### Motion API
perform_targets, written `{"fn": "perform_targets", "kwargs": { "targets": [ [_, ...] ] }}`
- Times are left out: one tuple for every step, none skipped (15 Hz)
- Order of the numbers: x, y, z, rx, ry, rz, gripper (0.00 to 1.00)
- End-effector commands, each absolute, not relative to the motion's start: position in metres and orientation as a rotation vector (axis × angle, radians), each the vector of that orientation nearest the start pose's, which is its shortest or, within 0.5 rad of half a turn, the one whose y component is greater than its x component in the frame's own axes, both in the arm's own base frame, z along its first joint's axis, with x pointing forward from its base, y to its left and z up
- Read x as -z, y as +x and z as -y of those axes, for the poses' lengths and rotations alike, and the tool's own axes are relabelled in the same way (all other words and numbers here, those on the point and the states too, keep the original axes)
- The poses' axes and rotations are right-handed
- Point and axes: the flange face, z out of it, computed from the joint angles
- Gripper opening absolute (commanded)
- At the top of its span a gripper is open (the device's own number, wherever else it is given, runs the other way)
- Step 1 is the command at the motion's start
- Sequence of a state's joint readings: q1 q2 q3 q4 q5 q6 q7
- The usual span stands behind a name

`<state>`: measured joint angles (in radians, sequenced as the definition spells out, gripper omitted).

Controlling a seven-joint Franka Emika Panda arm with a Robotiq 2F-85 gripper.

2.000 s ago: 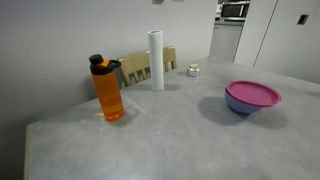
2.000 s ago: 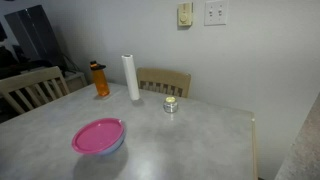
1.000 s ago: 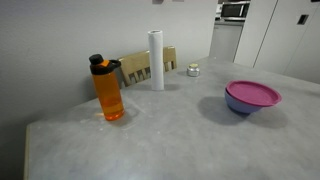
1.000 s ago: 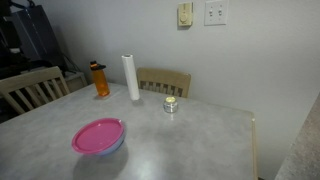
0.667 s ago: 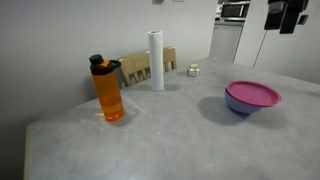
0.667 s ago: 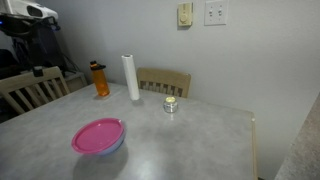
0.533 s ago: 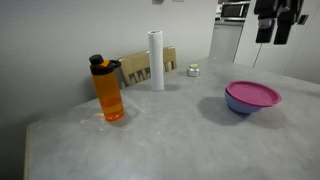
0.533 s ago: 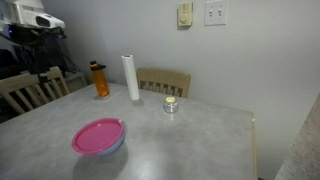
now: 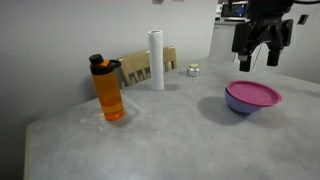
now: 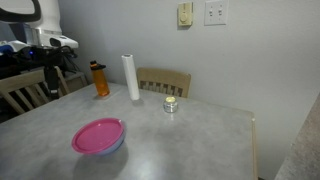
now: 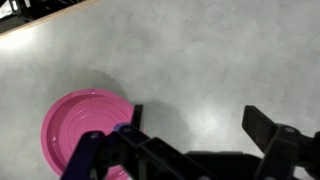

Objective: Put the plate on the table

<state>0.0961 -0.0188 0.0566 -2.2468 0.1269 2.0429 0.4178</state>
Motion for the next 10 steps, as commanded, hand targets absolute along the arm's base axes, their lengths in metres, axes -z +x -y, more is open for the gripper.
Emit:
{"fn": "perform_targets", "kwargs": {
  "targets": [
    [-0.356, 0.493, -0.08, -0.328, -3.032, -0.489, 1.0],
    [-0.354, 0.495, -0.077, -0.329, -3.032, -0.466, 1.0],
    [-0.354, 0.496, -0.075, -0.328, -3.032, -0.455, 1.0],
    [-0.354, 0.496, -0.074, -0.326, -3.032, -0.451, 1.0],
    [-0.35, 0.499, -0.081, -0.36, -3.057, -0.457, 1.0],
    [-0.345, 0.503, -0.081, -0.388, -3.065, -0.473, 1.0],
    [-0.331, 0.507, -0.08, -0.563, -3.019, -0.423, 1.0],
    [-0.323, 0.508, -0.078, -0.587, -3.012, -0.385, 1.0],
    [-0.316, 0.51, -0.075, -0.631, -3.011, -0.379, 1.0],
    [-0.309, 0.514, -0.073, -0.634, -3.021, -0.352, 1.0]
  ]
}}
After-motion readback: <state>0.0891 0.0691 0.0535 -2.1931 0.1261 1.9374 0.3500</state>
